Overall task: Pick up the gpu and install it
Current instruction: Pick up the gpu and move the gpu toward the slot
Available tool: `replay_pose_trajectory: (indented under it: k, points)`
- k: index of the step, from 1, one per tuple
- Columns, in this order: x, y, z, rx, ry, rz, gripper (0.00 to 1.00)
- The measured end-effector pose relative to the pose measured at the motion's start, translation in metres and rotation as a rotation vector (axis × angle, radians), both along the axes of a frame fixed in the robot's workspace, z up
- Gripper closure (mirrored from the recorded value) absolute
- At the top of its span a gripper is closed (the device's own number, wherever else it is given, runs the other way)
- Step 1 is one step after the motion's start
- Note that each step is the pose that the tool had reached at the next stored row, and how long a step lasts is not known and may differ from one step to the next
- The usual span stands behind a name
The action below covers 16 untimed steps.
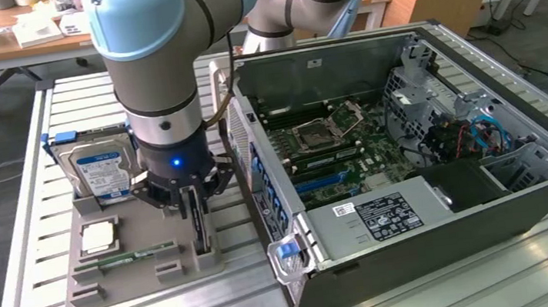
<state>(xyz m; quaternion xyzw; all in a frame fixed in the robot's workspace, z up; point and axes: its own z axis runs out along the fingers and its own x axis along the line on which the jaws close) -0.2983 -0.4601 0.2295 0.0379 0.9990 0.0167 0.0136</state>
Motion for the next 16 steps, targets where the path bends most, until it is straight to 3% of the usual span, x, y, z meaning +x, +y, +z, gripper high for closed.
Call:
replay_pose_trajectory:
  k: [16]
  points:
    - [0.0025,0.0000,0.0000,-0.0002,0.0014,-0.002,0.62]
